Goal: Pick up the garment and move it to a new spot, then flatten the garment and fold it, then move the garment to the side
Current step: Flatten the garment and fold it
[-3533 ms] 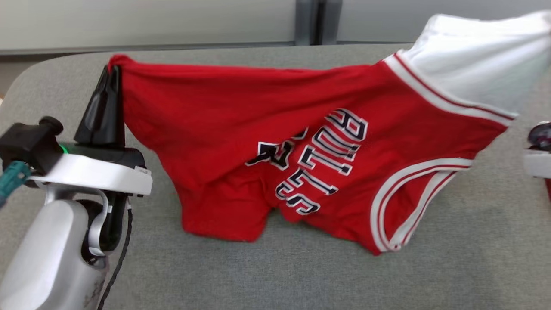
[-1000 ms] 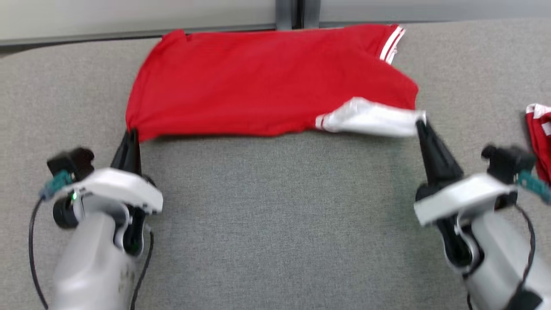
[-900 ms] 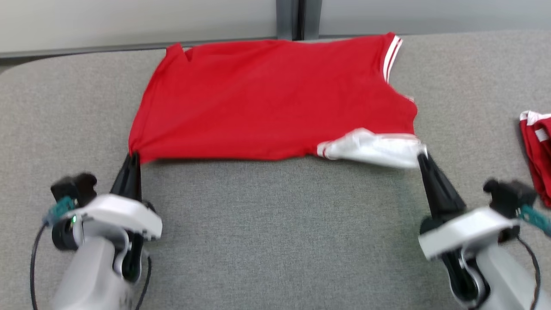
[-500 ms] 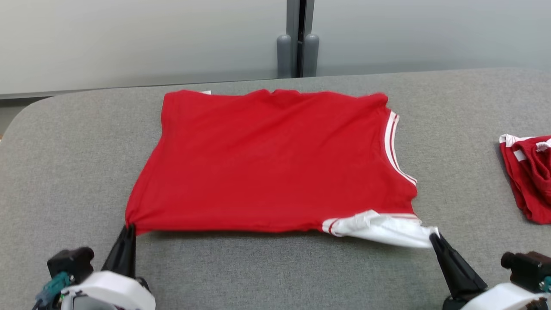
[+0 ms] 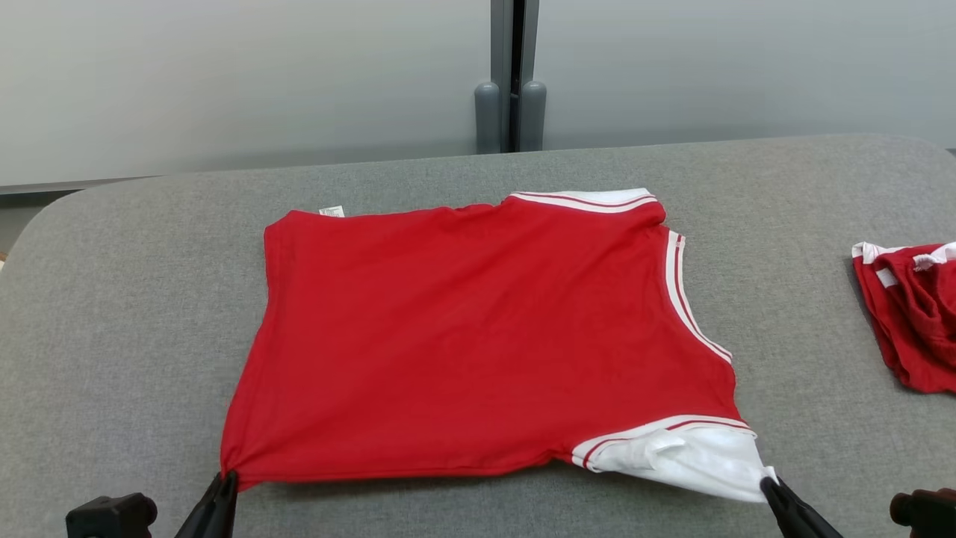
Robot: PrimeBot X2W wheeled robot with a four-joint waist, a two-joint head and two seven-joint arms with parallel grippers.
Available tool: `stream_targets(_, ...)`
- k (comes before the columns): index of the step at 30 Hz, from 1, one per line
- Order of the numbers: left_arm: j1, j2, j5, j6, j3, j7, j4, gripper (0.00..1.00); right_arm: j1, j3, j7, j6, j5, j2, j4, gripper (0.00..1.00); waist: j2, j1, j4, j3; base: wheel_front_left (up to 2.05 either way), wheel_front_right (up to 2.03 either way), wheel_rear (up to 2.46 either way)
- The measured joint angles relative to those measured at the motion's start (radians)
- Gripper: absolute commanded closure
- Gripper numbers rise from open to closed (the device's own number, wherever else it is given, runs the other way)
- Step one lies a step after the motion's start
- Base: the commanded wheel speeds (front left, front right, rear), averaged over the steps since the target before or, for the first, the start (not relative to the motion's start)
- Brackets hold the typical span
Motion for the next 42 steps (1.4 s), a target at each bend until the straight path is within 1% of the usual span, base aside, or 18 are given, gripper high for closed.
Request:
stream_targets(6, -0.004, 0.016, -0.012, 0.004, -0.009, 0.061, -0.020, 1.00, -0.005, -0.010, 0.015, 0.000, -0.030, 0.020, -0.013, 1.00, 0.0000, 0.0000, 0.003, -0.003, 0.00, 0.00, 0.00)
stream_targets(8, -0.014, 0.020, -0.017, 0.004, -0.011, 0.069, -0.010, 1.00, -0.027, -0.013, 0.010, 0.000, -0.037, 0.020, -0.005, 1.00, 0.0000, 0.0000, 0.003, 0.002, 0.00, 0.00, 0.00)
stream_targets(11, -0.056, 0.016, -0.044, -0.009, -0.012, 0.079, 0.019, 1.00, -0.078, -0.019, -0.015, 0.000, -0.041, 0.020, 0.031, 1.00, 0.0000, 0.0000, 0.001, 0.017, 0.00, 0.00, 0.00)
stream_targets(17, -0.191, 0.021, -0.077, -0.040, -0.013, 0.103, 0.109, 1.00, -0.281, 0.008, -0.082, 0.000, -0.031, -0.015, 0.156, 1.00, 0.0000, 0.0000, -0.002, 0.082, 0.00, 0.00, 0.00)
stream_targets(23, -0.325, -0.001, -0.152, -0.091, -0.005, 0.111, 0.216, 1.00, -0.464, 0.088, -0.165, 0.000, -0.016, -0.074, 0.301, 1.00, 0.0000, 0.0000, 0.001, 0.158, 0.00, 0.00, 0.00)
stream_targets(27, -0.386, -0.003, -0.170, -0.117, 0.006, 0.089, 0.279, 1.00, -0.555, 0.136, -0.239, 0.000, -0.009, -0.110, 0.389, 1.00, 0.0000, 0.0000, 0.006, 0.186, 0.00, 0.00, 0.00)
stream_targets(33, -0.433, -0.008, -0.180, -0.135, 0.016, 0.050, 0.344, 1.00, -0.653, 0.201, -0.344, 0.000, 0.033, -0.143, 0.508, 1.00, 0.0000, 0.0000, 0.014, 0.201, 0.00, 0.00, 0.00)
stream_targets(34, -0.441, -0.009, -0.180, -0.140, 0.016, 0.040, 0.352, 1.00, -0.666, 0.216, -0.356, 0.000, 0.040, -0.146, 0.524, 0.98, 0.0000, 0.0000, 0.016, 0.203, 0.00, 0.00, 0.00)
stream_targets(35, -0.451, -0.015, -0.180, -0.143, 0.015, 0.028, 0.364, 0.78, -0.677, 0.228, -0.375, 0.000, 0.047, -0.150, 0.540, 0.62, 0.0000, 0.0000, 0.018, 0.206, 0.00, 0.00, 0.00)
stream_targets(36, -0.461, -0.022, -0.180, -0.145, 0.016, 0.012, 0.376, 0.55, -0.689, 0.237, -0.393, 0.000, 0.052, -0.151, 0.558, 0.43, 0.0000, 0.0000, 0.021, 0.210, 0.00, 0.00, 0.00)
stream_targets(37, -0.468, -0.029, -0.179, -0.148, 0.015, -0.004, 0.387, 0.00, -0.698, 0.248, -0.408, 0.000, 0.052, -0.155, 0.574, 0.00, 0.0000, 0.0000, 0.023, 0.212, 0.00, 0.00, 0.00)
stream_targets(40, -0.472, -0.048, -0.176, -0.155, 0.012, -0.052, 0.414, 0.00, -0.710, 0.270, -0.475, 0.000, 0.058, -0.160, 0.606, 0.00, 0.0000, 0.0000, 0.027, 0.219, 0.00, 0.00, 0.00)
stream_targets(42, -0.470, -0.056, -0.152, -0.155, 0.009, -0.103, 0.423, 0.00, -0.709, 0.281, -0.539, 0.000, 0.040, -0.164, 0.611, 0.00, 0.0000, 0.0000, 0.028, 0.218, 0.00, 0.00, 0.00)
